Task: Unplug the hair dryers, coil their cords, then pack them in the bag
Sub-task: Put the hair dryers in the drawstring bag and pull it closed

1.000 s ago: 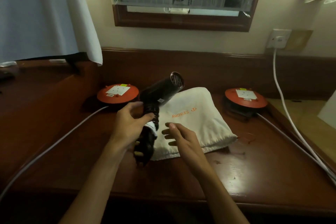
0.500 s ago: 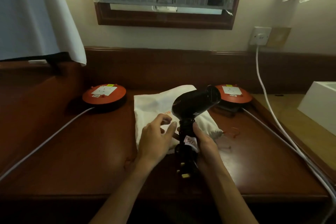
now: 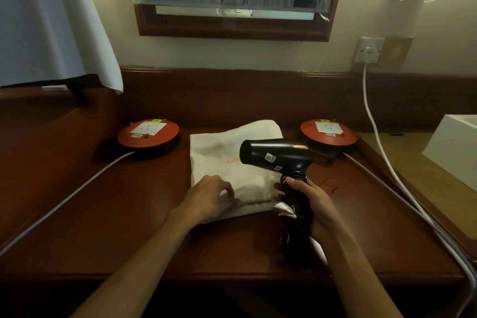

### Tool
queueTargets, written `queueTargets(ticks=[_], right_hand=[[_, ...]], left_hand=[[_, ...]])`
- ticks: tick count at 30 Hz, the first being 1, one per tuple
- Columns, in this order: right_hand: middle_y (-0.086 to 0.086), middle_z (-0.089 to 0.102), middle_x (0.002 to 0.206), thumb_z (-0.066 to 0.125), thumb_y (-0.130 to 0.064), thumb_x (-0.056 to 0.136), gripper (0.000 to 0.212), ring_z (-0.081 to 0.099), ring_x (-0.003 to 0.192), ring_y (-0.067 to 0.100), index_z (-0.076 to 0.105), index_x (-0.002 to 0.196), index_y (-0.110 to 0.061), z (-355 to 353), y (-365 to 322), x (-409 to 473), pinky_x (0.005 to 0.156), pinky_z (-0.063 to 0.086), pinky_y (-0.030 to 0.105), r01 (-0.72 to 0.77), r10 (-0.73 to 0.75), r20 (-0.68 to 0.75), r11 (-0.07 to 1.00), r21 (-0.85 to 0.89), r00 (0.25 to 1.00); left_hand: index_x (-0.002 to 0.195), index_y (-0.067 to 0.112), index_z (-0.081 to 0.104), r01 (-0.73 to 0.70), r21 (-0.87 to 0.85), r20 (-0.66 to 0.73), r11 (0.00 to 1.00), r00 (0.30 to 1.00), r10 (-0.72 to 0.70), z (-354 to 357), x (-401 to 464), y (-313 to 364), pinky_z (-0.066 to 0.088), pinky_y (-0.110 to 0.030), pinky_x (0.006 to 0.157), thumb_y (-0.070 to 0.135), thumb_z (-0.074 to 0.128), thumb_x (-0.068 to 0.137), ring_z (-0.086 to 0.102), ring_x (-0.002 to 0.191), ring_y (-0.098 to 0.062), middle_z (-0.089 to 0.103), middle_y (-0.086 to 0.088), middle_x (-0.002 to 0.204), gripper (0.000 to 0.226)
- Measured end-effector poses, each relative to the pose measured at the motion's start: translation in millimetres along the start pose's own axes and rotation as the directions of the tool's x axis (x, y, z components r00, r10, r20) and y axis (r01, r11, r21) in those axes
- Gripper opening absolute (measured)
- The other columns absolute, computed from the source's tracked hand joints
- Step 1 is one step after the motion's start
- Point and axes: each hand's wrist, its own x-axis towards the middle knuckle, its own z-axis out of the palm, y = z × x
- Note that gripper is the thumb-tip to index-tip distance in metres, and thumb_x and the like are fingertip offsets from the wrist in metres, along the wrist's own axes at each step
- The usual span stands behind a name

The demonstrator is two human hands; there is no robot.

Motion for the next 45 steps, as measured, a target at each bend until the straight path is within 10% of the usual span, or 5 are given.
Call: queueTargets(ticks=[13,20,28,35,45], right_hand=[[0.027,0.067,0.117,0.054,-0.025,0.096,0.049,0.073,0.087,0.030,0.053,0.137,0.002,-13,17,-8,0.064,0.062,0.037,-0.025,-0.010,0.099,0.937,0.348,0.995],[0.012,0.075,0.107,0.071,-0.012,0.089,0.048,0.073,0.089,0.030,0.060,0.136,-0.015,-4,-18,-47,0.063,0.059,0.029,0.319,-0.296,0.167,0.939,-0.130,0.940],[-0.010,0.051,0.122,0.072,-0.017,0.092,0.068,0.063,0.098,0.015,0.043,0.152,-0.029,16,-24,-67,0.079,0.052,0.020,0.672,-0.387,0.554,0.335,-0.660,0.737],[0.009,0.033,0.150,0.054,-0.033,0.101,0.069,0.062,0.108,0.030,0.022,0.159,-0.019,29,4,-27,0.080,0.060,0.039,0.588,-0.241,0.664,-0.321,-0.743,0.707],[0.008,0.045,0.144,0.053,-0.040,0.099,0.079,0.055,0.116,0.029,0.004,0.161,-0.036,27,13,-10,0.095,0.046,0.039,0.504,-0.050,0.571,-0.412,-0.759,0.820]], left_hand=[[0.108,0.017,0.082,-0.047,-0.149,-0.152,0.988,0.988,0.024,11,4,-6,0.051,-0.034,0.090,0.024,0.070,0.095,0.061,0.104,-0.021,0.066,-0.005,0.111,0.019],[0.101,0.021,0.083,-0.016,-0.190,-0.283,0.982,0.958,-0.039,-38,37,-5,0.056,-0.037,0.077,0.034,0.071,0.095,0.068,0.087,-0.015,0.078,0.002,0.096,0.019],[0.102,0.016,0.082,-0.108,-0.282,-0.336,0.953,0.942,0.008,-83,48,12,0.057,-0.035,0.083,0.025,0.069,0.098,0.072,0.092,-0.013,0.080,0.001,0.096,0.017],[0.109,0.012,0.080,-0.222,-0.185,-0.403,0.957,0.905,0.132,-94,23,23,0.048,-0.023,0.078,0.025,0.071,0.097,0.067,0.099,-0.012,0.077,-0.002,0.107,0.020],[0.107,0.011,0.080,-0.363,-0.109,-0.495,0.926,0.827,0.266,-87,11,27,0.057,-0.038,0.071,0.021,0.072,0.095,0.066,0.083,-0.012,0.072,0.000,0.093,0.017]])
